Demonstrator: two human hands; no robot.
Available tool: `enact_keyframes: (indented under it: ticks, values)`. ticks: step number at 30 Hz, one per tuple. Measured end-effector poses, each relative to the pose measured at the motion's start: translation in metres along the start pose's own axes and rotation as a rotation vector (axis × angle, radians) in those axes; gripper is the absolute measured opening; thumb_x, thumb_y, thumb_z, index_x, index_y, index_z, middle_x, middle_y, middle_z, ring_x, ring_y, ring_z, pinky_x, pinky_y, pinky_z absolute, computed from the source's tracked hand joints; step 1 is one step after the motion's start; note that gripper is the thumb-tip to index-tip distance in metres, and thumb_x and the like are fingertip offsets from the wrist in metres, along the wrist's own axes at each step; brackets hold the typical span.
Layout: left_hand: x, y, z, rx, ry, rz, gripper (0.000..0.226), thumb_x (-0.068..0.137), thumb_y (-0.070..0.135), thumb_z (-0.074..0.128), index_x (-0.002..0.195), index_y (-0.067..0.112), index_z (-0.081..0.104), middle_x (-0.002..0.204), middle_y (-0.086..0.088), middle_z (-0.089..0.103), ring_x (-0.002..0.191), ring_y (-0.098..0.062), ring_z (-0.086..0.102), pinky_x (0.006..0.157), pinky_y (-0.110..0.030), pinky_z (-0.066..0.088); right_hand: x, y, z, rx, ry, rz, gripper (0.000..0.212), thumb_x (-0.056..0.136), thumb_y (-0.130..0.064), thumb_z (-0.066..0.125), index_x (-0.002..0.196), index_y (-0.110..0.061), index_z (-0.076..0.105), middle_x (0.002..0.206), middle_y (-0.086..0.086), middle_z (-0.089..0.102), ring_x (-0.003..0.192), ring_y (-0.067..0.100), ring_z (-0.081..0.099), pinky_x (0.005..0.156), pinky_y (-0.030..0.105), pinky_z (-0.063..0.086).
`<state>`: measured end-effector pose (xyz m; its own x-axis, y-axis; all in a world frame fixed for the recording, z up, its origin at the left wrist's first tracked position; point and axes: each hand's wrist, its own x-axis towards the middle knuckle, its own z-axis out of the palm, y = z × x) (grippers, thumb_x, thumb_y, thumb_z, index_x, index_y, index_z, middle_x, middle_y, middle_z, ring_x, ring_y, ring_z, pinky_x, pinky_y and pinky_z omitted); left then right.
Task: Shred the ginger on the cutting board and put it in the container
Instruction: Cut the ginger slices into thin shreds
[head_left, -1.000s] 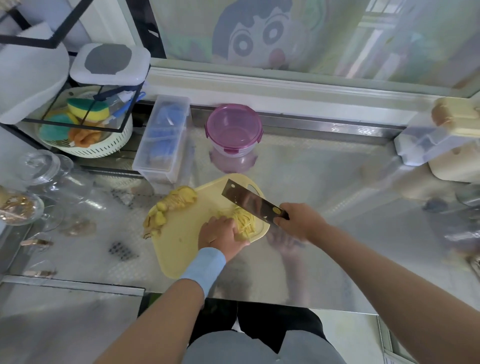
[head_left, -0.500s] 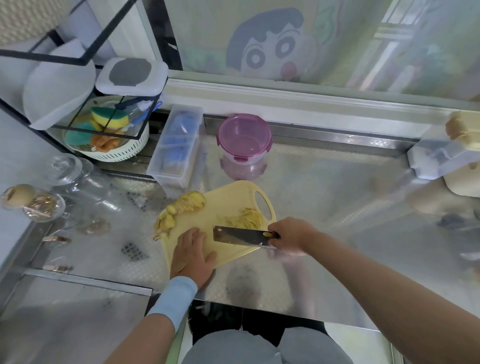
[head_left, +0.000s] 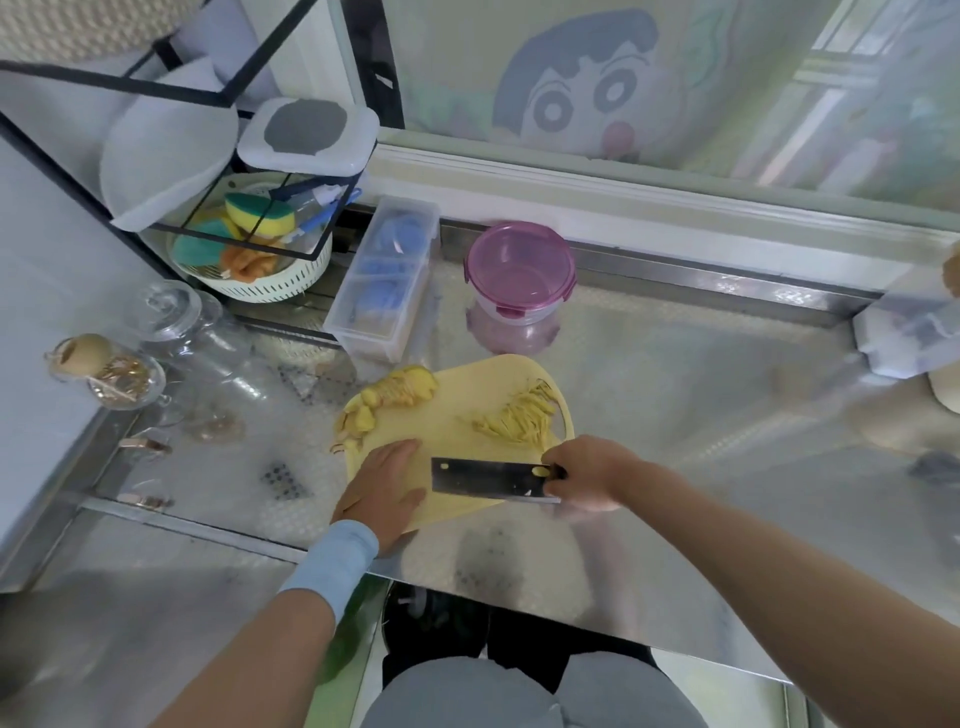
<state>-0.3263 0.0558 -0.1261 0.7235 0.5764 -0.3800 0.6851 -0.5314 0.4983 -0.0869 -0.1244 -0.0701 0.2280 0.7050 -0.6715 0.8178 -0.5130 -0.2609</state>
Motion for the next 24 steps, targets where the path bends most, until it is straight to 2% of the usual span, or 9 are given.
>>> enact_keyframes:
  ticks: [3, 6, 8, 12, 16, 18, 21, 24]
  values:
    - [-0.005, -0.007, -0.002, -0.024, -0.004, 0.001, 0.061, 0.094, 0.015, 0.053, 0.148, 0.029, 0.031, 0.152, 0.004, 0.029, 0.138, -0.016, 0.031, 0.114, -0.031, 0.027, 0.004, 0.004, -0.003, 0.06, 0.04, 0.077, 0.018, 0.092, -0.032, 0.051, 0.089, -0.018, 0.061, 0.083, 0.001, 0.062, 0.079, 0.023, 0.059, 0.06, 0.031, 0.04]
    - [-0.005, -0.006, -0.004, 0.004, 0.028, 0.03, 0.056, 0.092, 0.015, 0.055, 0.144, 0.026, 0.037, 0.147, 0.003, 0.034, 0.135, -0.017, 0.034, 0.111, -0.031, 0.029, 0.007, 0.009, -0.013, 0.102, 0.119, 0.155, 0.017, 0.093, -0.033, 0.05, 0.078, -0.026, 0.052, 0.08, -0.004, 0.057, 0.08, 0.022, 0.058, 0.062, 0.031, 0.04]
    - [-0.001, 0.0, -0.004, 0.048, 0.064, 0.048, 0.052, 0.092, 0.014, 0.055, 0.142, 0.022, 0.041, 0.144, 0.001, 0.036, 0.132, -0.017, 0.033, 0.11, -0.03, 0.028, 0.007, 0.011, -0.017, 0.135, 0.16, 0.186, 0.02, 0.094, -0.034, 0.051, 0.075, -0.026, 0.05, 0.08, -0.004, 0.058, 0.081, 0.022, 0.059, 0.063, 0.031, 0.041]
    - [0.012, 0.023, -0.002, 0.045, 0.081, 0.097, 0.047, 0.093, 0.013, 0.052, 0.139, 0.019, 0.044, 0.14, 0.0, 0.039, 0.129, -0.018, 0.033, 0.108, -0.03, 0.029, 0.007, 0.018, -0.02, 0.297, 0.317, 0.283, 0.019, 0.093, -0.032, 0.051, 0.078, -0.021, 0.052, 0.076, -0.002, 0.06, 0.075, 0.024, 0.06, 0.058, 0.031, 0.04]
    - [0.035, 0.059, -0.002, 0.064, 0.099, 0.214, 0.051, 0.09, 0.013, 0.054, 0.139, 0.021, 0.044, 0.142, 0.002, 0.041, 0.131, -0.018, 0.033, 0.109, -0.032, 0.032, 0.005, 0.031, -0.022, 0.354, 0.506, 0.403, 0.014, 0.099, -0.027, 0.041, 0.091, -0.017, 0.046, 0.081, 0.007, 0.057, 0.078, 0.032, 0.058, 0.065, 0.036, 0.046]
    - [0.049, 0.075, 0.001, 0.119, 0.074, 0.238, 0.058, 0.089, 0.018, 0.058, 0.143, 0.024, 0.039, 0.148, 0.004, 0.034, 0.136, -0.018, 0.027, 0.112, -0.031, 0.028, 0.004, 0.033, -0.019, 0.348, 0.517, 0.442, 0.01, 0.099, -0.023, 0.039, 0.094, -0.017, 0.044, 0.082, 0.011, 0.057, 0.077, 0.035, 0.058, 0.068, 0.04, 0.051]
    - [0.064, 0.089, 0.008, 0.136, -0.02, 0.155, 0.068, 0.089, 0.026, 0.062, 0.148, 0.028, 0.028, 0.157, 0.005, 0.021, 0.142, -0.019, 0.019, 0.115, -0.034, 0.026, 0.008, 0.028, -0.008, 0.345, 0.476, 0.462, 0.007, 0.098, -0.017, 0.038, 0.092, -0.018, 0.039, 0.074, 0.007, 0.048, 0.074, 0.035, 0.055, 0.069, 0.039, 0.052]
    - [0.066, 0.091, 0.013, 0.131, -0.02, 0.115, 0.07, 0.087, 0.028, 0.063, 0.148, 0.031, 0.028, 0.156, 0.009, 0.023, 0.142, -0.017, 0.019, 0.114, -0.033, 0.028, 0.009, 0.014, 0.004, 0.363, 0.427, 0.444, 0.007, 0.099, -0.015, 0.038, 0.094, -0.019, 0.037, 0.079, 0.008, 0.052, 0.08, 0.036, 0.057, 0.072, 0.038, 0.049]
